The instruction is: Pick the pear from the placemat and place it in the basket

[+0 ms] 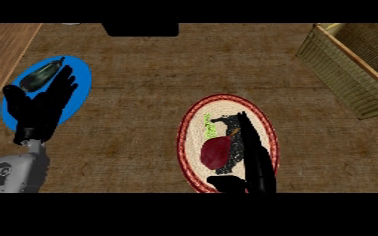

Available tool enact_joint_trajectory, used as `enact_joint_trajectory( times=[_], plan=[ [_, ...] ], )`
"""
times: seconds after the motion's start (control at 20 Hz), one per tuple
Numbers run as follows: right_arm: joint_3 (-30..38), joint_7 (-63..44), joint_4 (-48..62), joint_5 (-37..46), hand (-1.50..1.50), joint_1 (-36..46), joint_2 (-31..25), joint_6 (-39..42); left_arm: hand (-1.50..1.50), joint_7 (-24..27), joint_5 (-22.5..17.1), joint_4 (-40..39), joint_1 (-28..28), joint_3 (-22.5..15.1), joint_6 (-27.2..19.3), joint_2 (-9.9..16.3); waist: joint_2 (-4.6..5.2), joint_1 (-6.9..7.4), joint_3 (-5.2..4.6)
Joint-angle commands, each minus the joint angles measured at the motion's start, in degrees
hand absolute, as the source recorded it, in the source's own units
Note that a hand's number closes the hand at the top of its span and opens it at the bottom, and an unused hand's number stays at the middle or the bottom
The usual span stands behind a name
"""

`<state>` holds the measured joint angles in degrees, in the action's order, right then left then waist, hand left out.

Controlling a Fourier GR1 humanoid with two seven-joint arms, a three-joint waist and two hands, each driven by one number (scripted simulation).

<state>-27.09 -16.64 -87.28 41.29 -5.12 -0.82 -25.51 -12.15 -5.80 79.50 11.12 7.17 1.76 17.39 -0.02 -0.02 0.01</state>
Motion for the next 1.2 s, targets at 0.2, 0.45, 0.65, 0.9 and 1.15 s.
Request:
enact_joint_trajectory(
  times=[0.2, 0.45, 0.65, 0.9, 1.15],
  plan=[
    [-3.97, -6.27, 7.44, 7.81, 1.5, 6.59, 0.79, 1.67, 0.0, -0.61, 1.2, -0.1, 0.94, 0.01, 0.08, -1.12, 0.04, 0.25, -0.03],
    [-2.71, -2.69, 12.17, 4.12, 1.5, 8.43, 0.79, -1.94, 0.0, -2.57, 1.8, 2.04, 1.48, 0.22, 0.09, -2.47, 0.01, 0.1, 0.0],
    [-5.3, -18.37, 10.04, 7.64, 1.5, 15.86, 0.77, 0.69, 0.0, 1.23, -0.02, -1.79, 1.29, 3.39, 3.67, 0.89, 0.05, 0.39, -0.05],
    [11.19, -35.77, 21.37, 6.22, 1.5, 36.95, 0.8, 8.33, 0.0, -1.73, 1.36, 0.03, 4.04, -0.14, 2.07, -1.67, 1.13, 3.49, -0.27],
    [16.79, -45.57, 34.94, 5.87, 1.5, 56.1, 0.81, 13.71, 0.0, -2.48, 3.23, -0.2, 4.89, -2.54, 0.88, -3.55, 1.32, 4.91, -0.06]
  ],
)
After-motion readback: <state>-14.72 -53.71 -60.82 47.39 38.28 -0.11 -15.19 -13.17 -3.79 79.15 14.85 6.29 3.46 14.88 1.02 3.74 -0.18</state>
